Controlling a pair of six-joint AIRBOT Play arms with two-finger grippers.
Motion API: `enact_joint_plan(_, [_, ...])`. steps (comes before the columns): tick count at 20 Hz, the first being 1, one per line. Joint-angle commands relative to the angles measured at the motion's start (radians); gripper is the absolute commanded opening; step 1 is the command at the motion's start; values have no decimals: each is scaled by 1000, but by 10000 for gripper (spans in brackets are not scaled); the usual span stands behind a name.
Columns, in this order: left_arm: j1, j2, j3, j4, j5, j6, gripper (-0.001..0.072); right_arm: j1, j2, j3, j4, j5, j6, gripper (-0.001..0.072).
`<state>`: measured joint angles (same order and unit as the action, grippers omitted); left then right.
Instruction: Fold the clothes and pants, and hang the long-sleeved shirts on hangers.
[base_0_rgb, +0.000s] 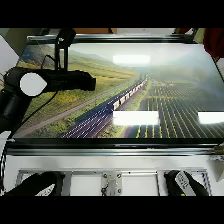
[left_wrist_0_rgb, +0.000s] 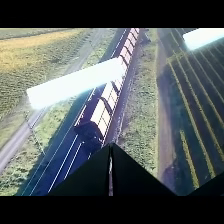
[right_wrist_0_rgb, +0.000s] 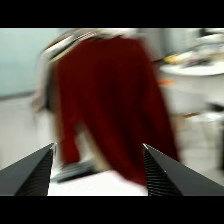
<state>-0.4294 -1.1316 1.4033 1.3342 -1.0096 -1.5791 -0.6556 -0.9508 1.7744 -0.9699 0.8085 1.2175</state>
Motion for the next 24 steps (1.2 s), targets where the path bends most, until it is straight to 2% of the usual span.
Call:
enact_joint_plan(1, [51,9,-38,-35,-12,-8,14,358,-13,-127,111,232,-196,590])
enact_joint_plan(4, [74,38,-155,-142,21,-8,14,649,-51,-295,110,380,-197,589])
enact_joint_plan(7, [68,69,-242,-158,76,-7,14,866,-103,-464,110,385,-198,589])
enact_joint_plan(11, [64,95,-254,-158,79,-7,14,1012,-190,-548,111,394,-198,589])
enact_joint_plan(15, [66,109,-254,-156,77,-7,14,1039,-239,-549,122,404,-197,584])
enact_joint_plan(16, [66,109,-254,-156,76,-8,14,1039,-242,-549,122,404,-197,509])
enact_joint_plan(18, [66,109,-254,-156,76,-8,14,1039,-241,-549,122,404,-196,17])
enact_joint_plan(24, [66,109,-254,-157,77,-7,14,1038,-241,-549,122,404,-197,26])
